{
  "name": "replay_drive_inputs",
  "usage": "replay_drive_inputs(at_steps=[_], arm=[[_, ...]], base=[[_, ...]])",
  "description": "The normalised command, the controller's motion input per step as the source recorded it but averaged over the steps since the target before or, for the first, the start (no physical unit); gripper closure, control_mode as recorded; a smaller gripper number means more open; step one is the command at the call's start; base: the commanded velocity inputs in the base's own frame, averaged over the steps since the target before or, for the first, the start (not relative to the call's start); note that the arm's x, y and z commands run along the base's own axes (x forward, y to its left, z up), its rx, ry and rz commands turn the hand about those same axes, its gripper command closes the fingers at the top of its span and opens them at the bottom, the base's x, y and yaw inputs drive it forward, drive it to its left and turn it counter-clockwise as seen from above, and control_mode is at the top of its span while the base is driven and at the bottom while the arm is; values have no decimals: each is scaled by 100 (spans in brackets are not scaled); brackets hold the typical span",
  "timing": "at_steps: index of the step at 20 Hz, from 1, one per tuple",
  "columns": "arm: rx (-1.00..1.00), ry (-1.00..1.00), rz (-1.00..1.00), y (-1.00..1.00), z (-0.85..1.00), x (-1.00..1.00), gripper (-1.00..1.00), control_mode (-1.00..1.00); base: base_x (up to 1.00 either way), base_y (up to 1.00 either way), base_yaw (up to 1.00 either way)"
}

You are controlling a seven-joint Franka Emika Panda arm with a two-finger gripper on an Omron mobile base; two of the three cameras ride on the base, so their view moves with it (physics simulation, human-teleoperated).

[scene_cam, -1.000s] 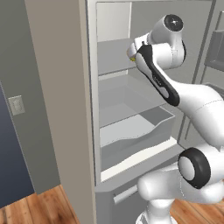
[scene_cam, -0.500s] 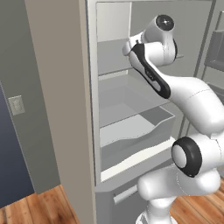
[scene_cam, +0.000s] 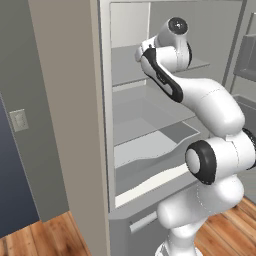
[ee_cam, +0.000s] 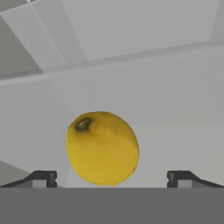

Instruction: Retrieve a lemon from the fridge and place it on the cutting board with the fish.

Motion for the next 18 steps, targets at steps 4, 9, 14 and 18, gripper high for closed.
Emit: replay_drive_inputs(at_steps=[4, 9, 14, 18], arm=[[0, 0, 1, 0, 0, 0, -100, -100], [0, 0, 0, -3, -3, 1, -100, -100], [0, 0, 0, 0, -11, 6, -100, -100], [0, 0, 0, 0, -9, 0, -100, -100]], base=[[0, 0, 0], [0, 0, 0], [0, 0, 0], [0, 0, 0]])
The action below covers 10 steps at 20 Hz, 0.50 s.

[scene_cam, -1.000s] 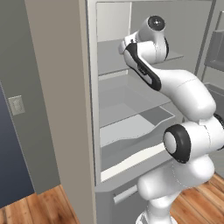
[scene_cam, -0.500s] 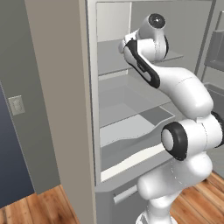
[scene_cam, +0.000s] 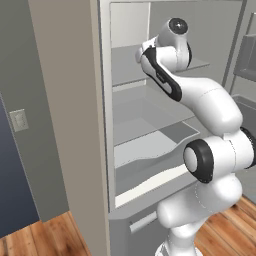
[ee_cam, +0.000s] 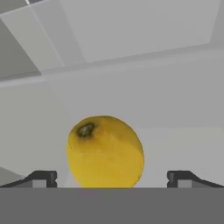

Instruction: Retrieve a lemon from the fridge and place it on the cutting board with the fish.

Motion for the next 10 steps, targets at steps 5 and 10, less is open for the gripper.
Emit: replay_drive_inputs(at_steps=[5, 10], arm=[[0, 2, 0, 0, -8, 0, -100, -100], [0, 5, 0, -1, -10, 0, -100, -100]], base=[[0, 0, 0], [0, 0, 0]])
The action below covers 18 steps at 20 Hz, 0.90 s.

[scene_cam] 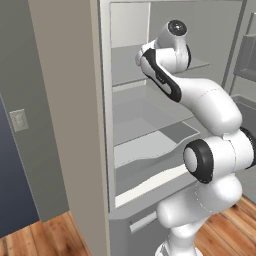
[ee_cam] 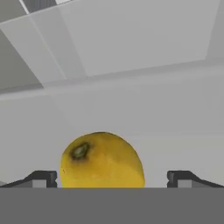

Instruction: Retrieve a lemon from the fridge and place it on the cutting board with the fish.

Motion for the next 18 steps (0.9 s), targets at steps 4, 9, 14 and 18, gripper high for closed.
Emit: replay_drive_inputs(at_steps=[4, 9, 14, 18], arm=[[0, 5, 0, 0, -13, 5, -100, -100], [0, 3, 0, 0, -6, 5, -100, -100], [0, 0, 0, -5, 0, 21, -100, -100], [0, 0, 0, -4, 0, 7, -100, -100]], base=[[0, 0, 0], [0, 0, 0], [0, 0, 0], [0, 0, 0]])
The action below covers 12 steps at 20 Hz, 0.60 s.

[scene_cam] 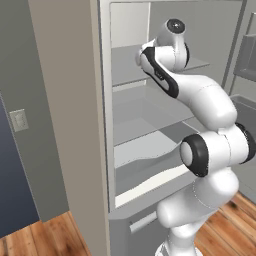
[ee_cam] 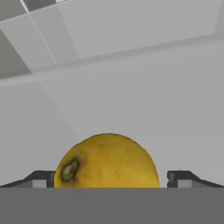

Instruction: Retrieve a lemon from the fridge and place it on the cutting board with the fish.

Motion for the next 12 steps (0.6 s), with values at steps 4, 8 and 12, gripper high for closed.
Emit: replay_drive_inputs(at_steps=[4, 8, 12], arm=[[0, 2, 0, 0, 0, 1, 100, -100], [0, 13, 0, 0, -10, 0, 100, -100], [0, 11, 0, 0, -12, 0, 100, -100]], base=[[0, 0, 0], [0, 0, 0], [0, 0, 0]])
